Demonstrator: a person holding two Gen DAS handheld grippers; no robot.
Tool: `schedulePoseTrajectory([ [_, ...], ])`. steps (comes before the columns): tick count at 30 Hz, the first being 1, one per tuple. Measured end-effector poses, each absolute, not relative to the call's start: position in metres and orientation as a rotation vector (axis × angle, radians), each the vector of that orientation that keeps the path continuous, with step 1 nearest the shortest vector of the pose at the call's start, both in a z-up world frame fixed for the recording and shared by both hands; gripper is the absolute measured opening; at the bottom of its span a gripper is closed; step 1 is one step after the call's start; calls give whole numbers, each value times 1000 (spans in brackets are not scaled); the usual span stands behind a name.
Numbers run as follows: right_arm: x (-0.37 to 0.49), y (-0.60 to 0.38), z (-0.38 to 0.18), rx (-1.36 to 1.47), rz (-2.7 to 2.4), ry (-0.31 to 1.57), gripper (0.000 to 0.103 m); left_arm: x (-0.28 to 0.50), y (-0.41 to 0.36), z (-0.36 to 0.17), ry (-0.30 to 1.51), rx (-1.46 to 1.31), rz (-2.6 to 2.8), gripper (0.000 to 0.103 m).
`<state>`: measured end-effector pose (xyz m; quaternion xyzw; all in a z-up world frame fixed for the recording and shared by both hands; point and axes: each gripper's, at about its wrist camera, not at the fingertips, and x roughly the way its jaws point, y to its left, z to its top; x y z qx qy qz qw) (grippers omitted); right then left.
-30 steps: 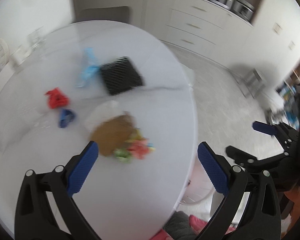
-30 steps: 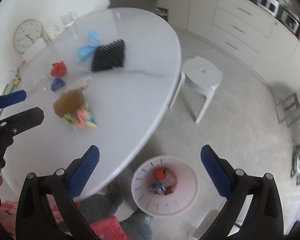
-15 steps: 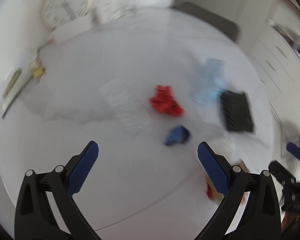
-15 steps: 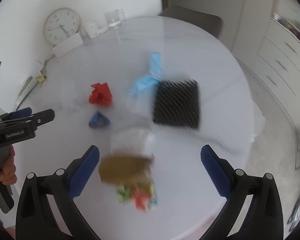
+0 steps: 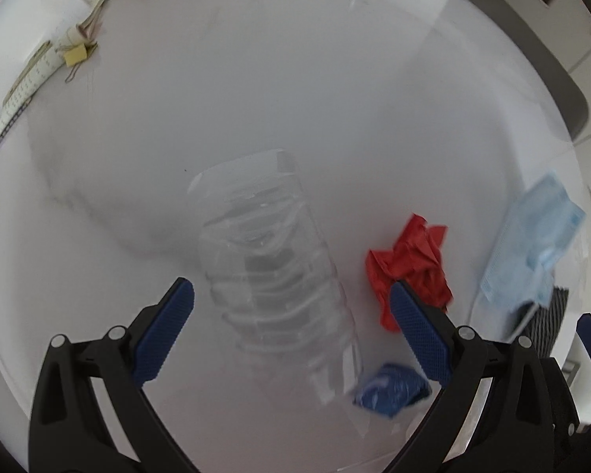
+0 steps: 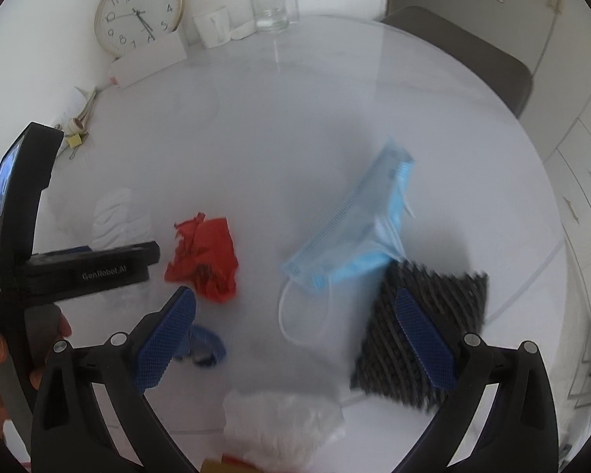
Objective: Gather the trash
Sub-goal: 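Move both empty tools back over the table, then grasp the clear plastic bottle with the left tool, then grasp the red crumpled tissue with the right tool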
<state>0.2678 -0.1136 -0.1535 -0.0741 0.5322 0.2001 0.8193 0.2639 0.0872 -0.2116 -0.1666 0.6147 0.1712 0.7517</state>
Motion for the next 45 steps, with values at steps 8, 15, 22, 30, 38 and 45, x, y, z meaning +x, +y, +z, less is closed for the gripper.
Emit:
schedulePoseTrajectory([
  [8,283,-91,-166,-173,499,1156,101,260,97,-229,1378,-469,379,61],
  [15,282,-57,-176,-232,604,1179,101,245,108,-218,1367,-377,384,61],
  [22,282,-18,-199,-328,635,1216,101,216,127,-199,1333,-315,425,61],
  [30,285,0,-214,-362,604,1267,70,215,133,-198,1330,-261,413,61],
  [38,283,-3,-209,-340,599,1257,37,216,127,-194,1323,-255,379,61],
  [45,276,-17,-177,-333,582,1198,37,216,124,-179,1295,-214,336,61],
])
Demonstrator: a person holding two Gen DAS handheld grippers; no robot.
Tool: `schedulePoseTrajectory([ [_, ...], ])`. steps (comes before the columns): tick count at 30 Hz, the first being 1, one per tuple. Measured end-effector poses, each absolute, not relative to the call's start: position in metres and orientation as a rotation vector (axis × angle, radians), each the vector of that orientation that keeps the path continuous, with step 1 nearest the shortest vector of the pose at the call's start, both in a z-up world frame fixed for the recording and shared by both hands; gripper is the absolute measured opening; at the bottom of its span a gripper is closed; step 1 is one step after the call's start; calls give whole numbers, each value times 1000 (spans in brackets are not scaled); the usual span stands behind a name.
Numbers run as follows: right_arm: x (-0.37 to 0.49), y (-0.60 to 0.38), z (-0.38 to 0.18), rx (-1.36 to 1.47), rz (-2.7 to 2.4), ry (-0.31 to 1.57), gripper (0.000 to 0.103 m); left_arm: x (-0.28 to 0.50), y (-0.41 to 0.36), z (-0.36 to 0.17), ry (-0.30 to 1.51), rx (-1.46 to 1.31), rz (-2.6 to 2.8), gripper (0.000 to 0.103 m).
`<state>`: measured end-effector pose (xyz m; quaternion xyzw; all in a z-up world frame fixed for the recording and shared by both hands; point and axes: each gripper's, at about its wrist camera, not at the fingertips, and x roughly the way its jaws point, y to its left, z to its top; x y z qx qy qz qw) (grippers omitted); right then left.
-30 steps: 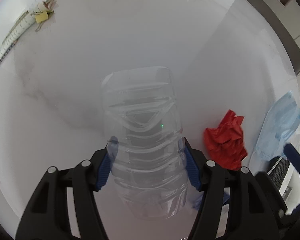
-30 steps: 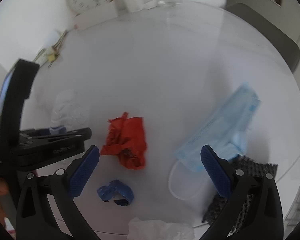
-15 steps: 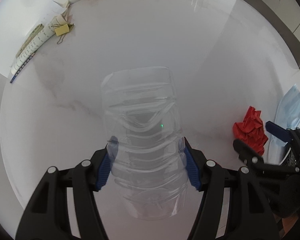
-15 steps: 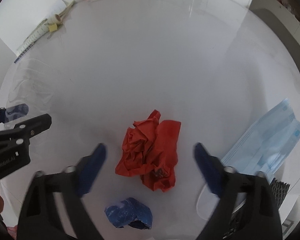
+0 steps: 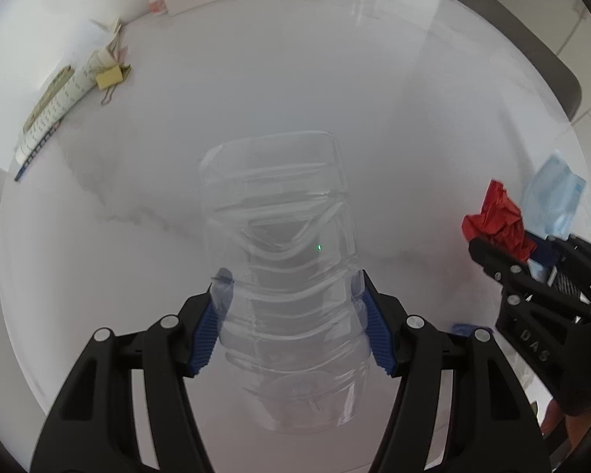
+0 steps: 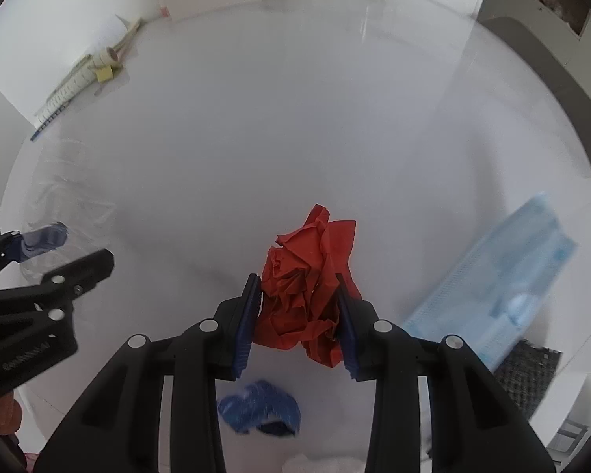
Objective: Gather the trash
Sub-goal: 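Grasp the red crumpled tissue with the right tool, then carry the bottle and tissue to the floor bin and open both tools over it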
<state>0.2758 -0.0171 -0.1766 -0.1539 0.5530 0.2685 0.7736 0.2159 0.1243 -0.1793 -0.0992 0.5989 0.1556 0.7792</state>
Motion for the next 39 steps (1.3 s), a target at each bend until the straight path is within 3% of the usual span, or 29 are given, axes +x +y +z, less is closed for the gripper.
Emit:
schedulePoseTrajectory([
  [9,226,-77,-114,-289,496,1117,37,189,73,-132,1230,-116,207,61],
  [17,141,-190,-75,-117,335,1075,37,136,-23,-96,1185,29,-9,61],
  [30,-49,-386,-111,96,-61,1207,37,22,-245,-100,1185,315,-549,61],
  [39,-121,-439,-134,235,-203,1242,38,-28,-326,-123,1206,470,-721,61],
])
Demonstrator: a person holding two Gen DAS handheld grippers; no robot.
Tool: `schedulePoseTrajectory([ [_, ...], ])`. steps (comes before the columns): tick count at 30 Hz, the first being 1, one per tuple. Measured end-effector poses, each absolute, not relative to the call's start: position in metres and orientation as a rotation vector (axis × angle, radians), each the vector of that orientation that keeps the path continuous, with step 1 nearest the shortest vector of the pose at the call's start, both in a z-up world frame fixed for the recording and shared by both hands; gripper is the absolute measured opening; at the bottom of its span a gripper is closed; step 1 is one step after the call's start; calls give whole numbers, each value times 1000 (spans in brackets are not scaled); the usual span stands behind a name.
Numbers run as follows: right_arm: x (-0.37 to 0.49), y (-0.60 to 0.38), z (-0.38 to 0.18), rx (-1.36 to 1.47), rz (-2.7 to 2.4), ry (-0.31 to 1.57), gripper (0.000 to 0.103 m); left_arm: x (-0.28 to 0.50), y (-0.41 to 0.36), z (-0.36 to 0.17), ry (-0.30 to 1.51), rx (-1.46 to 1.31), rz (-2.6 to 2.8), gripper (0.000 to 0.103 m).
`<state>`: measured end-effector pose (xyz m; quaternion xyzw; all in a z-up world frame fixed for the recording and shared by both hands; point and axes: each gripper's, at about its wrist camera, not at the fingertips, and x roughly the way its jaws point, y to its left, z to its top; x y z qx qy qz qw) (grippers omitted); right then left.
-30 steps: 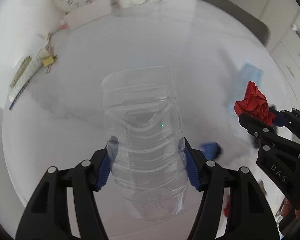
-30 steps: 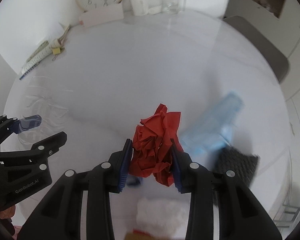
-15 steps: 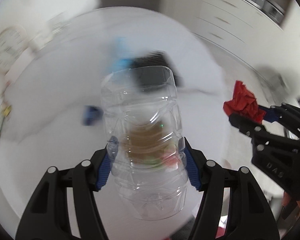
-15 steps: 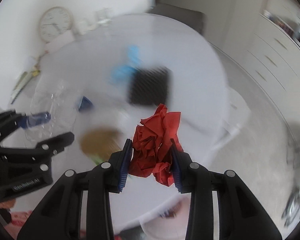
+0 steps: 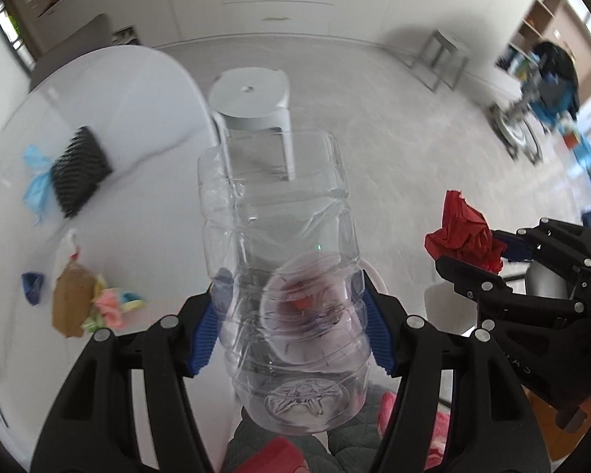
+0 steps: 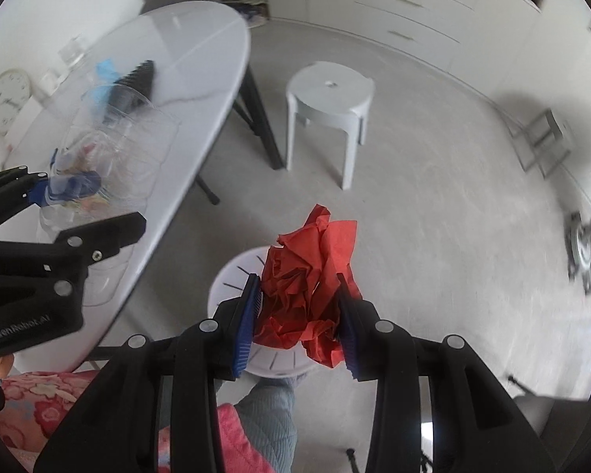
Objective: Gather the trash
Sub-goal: 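Carry the bottle and tissue to the floor bin and open both tools over it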
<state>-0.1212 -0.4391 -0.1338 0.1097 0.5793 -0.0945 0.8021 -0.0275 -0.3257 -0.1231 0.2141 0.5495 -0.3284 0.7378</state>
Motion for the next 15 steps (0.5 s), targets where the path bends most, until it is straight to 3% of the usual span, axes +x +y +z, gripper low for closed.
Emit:
schedulePoseTrajectory([
  [6,-133,-447,-138,267,-218,1244,38,-38,-338,-134,1240,507,-752,61],
  [10,-133,-450,-139,275,-212,1247,39,-40,-343,-134,1233,535,-752,80],
  [15,-134,-450,-141,281,-202,1250,39,-45,-341,-126,1202,537,-750,86],
])
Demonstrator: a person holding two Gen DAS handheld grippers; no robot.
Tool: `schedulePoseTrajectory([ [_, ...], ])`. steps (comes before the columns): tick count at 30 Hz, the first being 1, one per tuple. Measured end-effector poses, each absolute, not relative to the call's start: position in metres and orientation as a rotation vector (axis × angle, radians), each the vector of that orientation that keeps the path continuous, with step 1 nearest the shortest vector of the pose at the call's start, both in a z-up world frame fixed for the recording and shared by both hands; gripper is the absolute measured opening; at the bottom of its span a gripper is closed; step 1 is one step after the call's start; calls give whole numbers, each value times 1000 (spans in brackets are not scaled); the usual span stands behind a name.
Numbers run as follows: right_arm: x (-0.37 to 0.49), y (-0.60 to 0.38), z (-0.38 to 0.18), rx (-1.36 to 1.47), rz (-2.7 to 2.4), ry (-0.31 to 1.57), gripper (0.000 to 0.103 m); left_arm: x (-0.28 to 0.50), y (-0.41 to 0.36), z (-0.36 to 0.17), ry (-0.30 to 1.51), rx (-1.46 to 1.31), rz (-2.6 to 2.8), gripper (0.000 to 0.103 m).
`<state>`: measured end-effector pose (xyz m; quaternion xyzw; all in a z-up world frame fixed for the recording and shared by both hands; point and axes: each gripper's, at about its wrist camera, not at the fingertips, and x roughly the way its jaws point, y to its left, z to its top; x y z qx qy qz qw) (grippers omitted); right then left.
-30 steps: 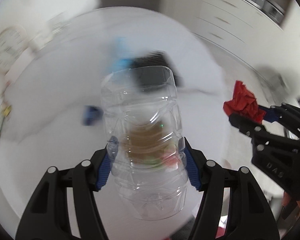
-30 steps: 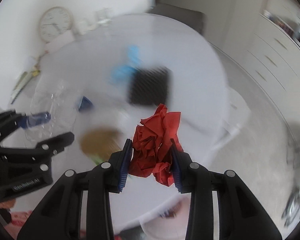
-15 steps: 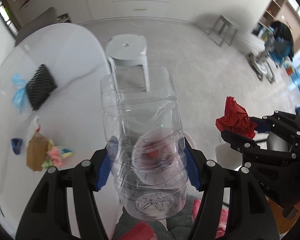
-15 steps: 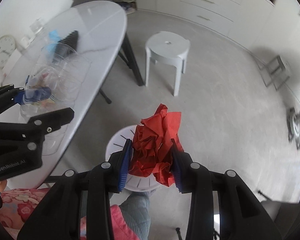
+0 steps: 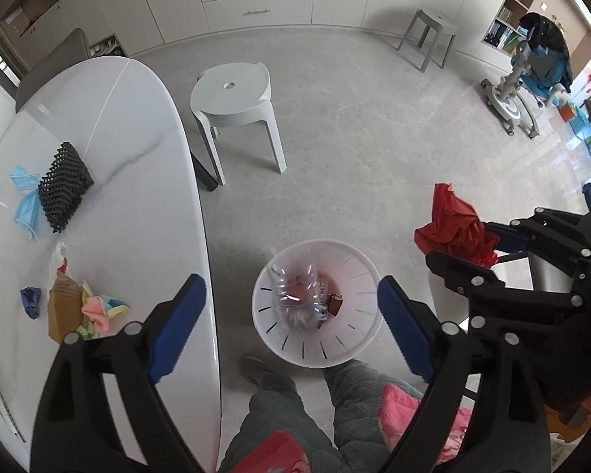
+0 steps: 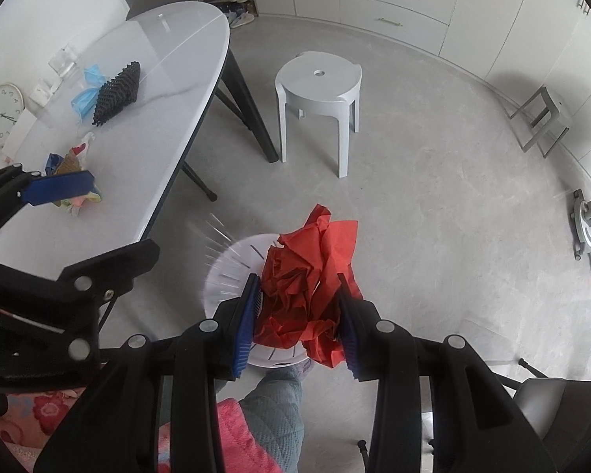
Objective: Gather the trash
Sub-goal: 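Carry the bottle and tissue to the floor bin and open both tools over it, then move both empty tools back over the table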
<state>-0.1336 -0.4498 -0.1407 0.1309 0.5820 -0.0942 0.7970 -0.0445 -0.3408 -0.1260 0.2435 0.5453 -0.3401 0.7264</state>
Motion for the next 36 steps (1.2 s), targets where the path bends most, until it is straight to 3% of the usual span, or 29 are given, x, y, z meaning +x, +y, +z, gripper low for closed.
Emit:
schedulePoseTrajectory([
  [15,-129,-431,-152,286,-154,1285,40,-35,-309,-97,1123,500,-682,90],
  [17,-125,-422,-153,293,-114,1288,53,-31,-302,-95,1126,485,-670,90],
  [19,-123,-414,-152,279,-111,1286,91,-29,-296,-94,1127,473,-659,90],
  [21,-121,-407,-150,238,-135,1279,101,-26,-290,-92,1128,462,-649,90],
  [36,-101,-380,-138,155,-137,1275,101,-13,-247,-85,1128,396,-579,90],
])
